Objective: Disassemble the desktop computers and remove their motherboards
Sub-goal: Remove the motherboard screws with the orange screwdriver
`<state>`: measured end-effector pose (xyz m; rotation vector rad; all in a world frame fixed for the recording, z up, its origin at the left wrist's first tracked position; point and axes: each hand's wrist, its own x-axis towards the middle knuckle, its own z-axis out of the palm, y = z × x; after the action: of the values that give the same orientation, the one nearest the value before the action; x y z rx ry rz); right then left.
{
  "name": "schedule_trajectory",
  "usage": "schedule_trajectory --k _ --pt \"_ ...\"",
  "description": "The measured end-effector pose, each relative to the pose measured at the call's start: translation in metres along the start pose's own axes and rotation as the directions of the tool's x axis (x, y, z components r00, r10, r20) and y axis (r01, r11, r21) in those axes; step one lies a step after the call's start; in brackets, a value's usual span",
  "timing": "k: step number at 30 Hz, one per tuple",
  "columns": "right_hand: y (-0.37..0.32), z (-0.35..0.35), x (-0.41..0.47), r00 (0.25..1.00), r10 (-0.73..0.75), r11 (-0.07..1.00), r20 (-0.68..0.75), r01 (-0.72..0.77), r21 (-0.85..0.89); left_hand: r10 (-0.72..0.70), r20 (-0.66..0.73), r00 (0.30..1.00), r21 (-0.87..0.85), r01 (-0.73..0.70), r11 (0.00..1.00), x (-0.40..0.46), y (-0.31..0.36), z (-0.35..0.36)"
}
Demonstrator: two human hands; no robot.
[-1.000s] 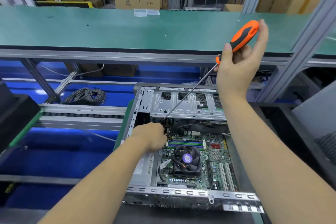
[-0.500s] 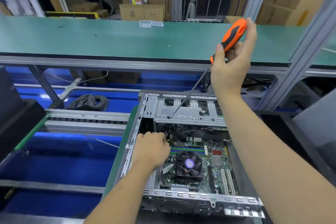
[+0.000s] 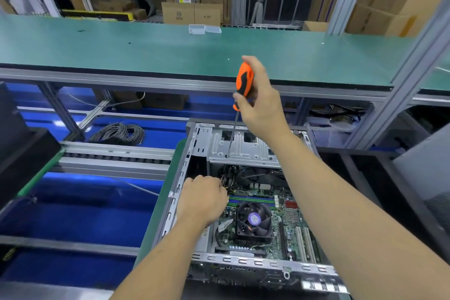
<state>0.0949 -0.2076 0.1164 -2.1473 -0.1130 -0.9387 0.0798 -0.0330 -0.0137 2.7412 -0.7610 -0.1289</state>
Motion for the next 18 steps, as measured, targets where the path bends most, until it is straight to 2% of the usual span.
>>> schedule_trajectory --k 3,6,11,13,15,18 --pt "-0.002 0.004 -0.001 1.0 0.009 1.0 0.02 -0.009 -0.011 -0.002 0.005 1.0 -0.004 0.002 1.0 0.0 0.0 0.001" --pt "-0.006 0.003 0.001 0.998 -0.035 0.999 -0.05 0.035 -0.004 0.005 0.009 1.0 0.011 -0.005 1.0 0.001 -0.001 0.001" --pt "-0.009 -0.001 0.012 0.991 -0.084 0.996 -0.108 0.081 -0.031 0.013 0.104 0.995 0.152 -0.029 0.988 0.004 0.004 0.002" --pt "-0.01 -0.001 0.013 0.993 -0.083 0.996 -0.089 0.08 -0.033 0.006 0.21 0.978 0.228 -0.055 0.972 0.01 0.009 -0.002" --pt "-0.01 0.001 0.013 0.996 -0.068 0.997 -0.064 0.066 -0.029 0.029 0.367 0.93 0.306 -0.15 0.94 0.025 0.015 -0.007" --pt "-0.012 0.001 0.015 0.997 -0.05 0.999 -0.06 0.049 -0.006 0.034 0.567 0.823 0.259 -0.218 0.941 0.051 0.02 -0.019"
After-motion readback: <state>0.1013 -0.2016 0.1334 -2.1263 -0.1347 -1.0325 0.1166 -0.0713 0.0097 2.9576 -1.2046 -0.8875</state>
